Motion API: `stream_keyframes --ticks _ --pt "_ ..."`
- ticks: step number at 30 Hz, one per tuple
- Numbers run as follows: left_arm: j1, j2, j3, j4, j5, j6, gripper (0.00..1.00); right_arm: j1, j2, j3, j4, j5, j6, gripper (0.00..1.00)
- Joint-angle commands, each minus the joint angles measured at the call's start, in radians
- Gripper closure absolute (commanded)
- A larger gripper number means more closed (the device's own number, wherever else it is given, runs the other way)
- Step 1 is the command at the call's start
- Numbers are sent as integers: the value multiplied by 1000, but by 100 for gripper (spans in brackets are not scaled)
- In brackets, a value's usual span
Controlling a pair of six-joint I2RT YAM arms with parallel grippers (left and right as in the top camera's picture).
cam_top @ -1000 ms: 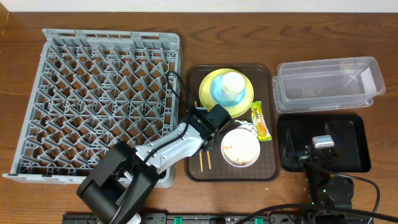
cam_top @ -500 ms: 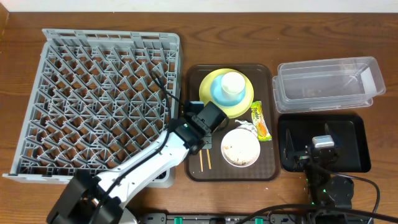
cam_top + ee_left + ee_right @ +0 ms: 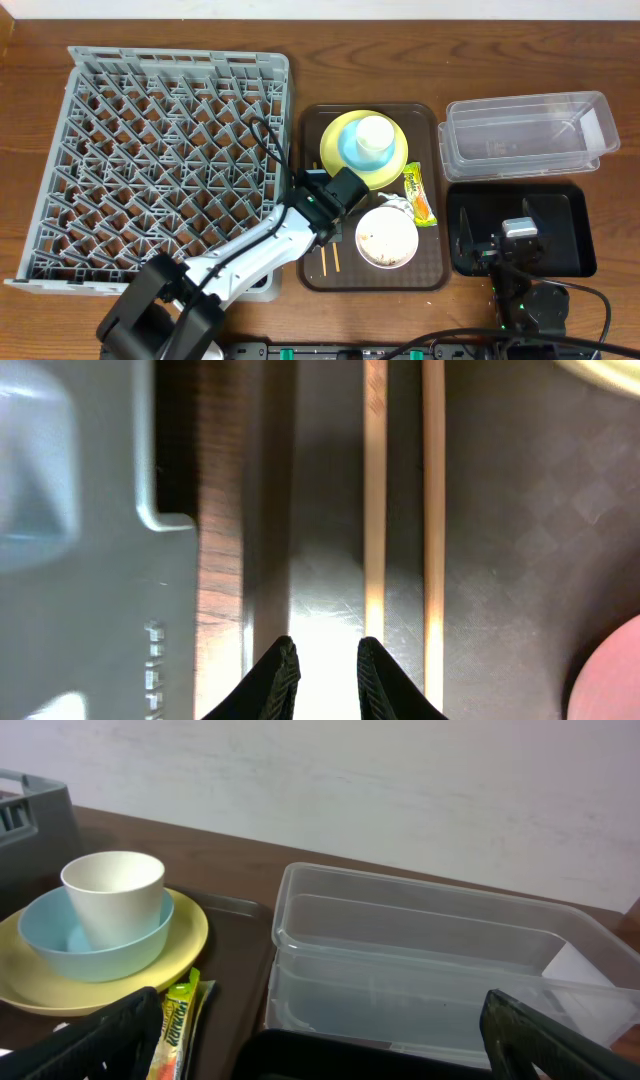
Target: Sort waste into correct bins and load items into the dishwasher
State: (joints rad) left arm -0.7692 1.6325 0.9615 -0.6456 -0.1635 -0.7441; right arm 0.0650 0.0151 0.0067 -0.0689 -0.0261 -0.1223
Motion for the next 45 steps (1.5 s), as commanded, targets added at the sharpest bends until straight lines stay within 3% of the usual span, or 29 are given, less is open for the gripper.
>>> stream_keyframes --ticks 1,11,18,36,39,45 --pt "-21 31 -11 8 -2 -21 76 5 -2 -1 -5 -1 -6 1" --pt "-29 34 -11 23 -2 -21 70 5 -2 -1 -5 -1 -6 1" --pt "-29 34 -11 26 0 -21 60 5 -2 -1 -5 -1 -6 1" --pt "-29 34 -16 27 29 -21 61 5 -2 -1 -5 -1 -6 1" --pt "-29 34 -31 42 23 -21 67 5 -2 -1 -5 -1 -6 1" --pt "-29 34 -76 112 20 -21 69 5 -2 -1 -5 -1 -6 1"
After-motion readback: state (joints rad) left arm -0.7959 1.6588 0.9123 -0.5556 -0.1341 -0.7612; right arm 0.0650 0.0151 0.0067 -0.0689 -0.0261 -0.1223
